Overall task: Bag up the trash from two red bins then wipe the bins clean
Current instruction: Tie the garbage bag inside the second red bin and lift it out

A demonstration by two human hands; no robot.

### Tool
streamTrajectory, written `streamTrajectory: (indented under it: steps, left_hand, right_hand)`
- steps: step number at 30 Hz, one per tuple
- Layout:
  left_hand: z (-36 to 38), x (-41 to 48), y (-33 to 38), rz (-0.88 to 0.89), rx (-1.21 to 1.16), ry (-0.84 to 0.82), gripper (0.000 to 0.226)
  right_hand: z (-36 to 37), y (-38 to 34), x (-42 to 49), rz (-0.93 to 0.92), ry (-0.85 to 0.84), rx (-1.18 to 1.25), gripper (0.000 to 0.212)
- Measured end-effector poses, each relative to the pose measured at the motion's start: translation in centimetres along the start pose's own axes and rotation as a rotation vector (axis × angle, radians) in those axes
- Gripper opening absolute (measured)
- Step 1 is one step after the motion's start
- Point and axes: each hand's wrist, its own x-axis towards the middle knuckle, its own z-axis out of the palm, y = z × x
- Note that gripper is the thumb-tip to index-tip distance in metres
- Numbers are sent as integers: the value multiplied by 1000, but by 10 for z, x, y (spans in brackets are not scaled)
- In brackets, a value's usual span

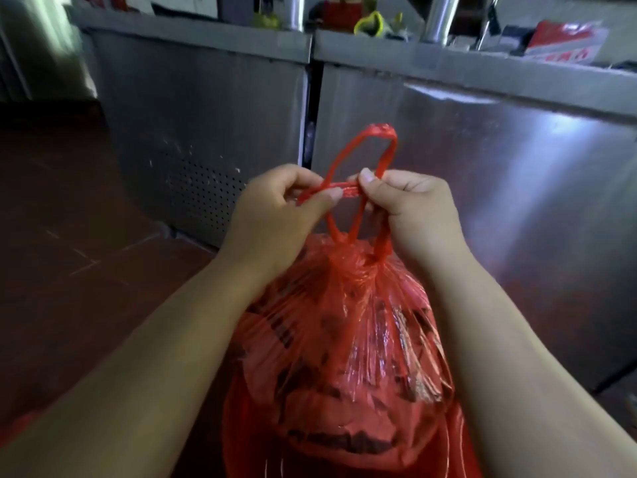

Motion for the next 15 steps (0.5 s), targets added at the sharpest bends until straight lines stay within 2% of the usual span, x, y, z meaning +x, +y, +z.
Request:
streamTrajectory:
  steps: [7,15]
  left_hand:
    - [-66,40,49,65,49,175,12]
    - [-175,41,76,122,87,347,18]
  right_hand:
    - [46,-68,33,-155,-122,-47,37]
    - [143,-115,30,-245,-325,31,30]
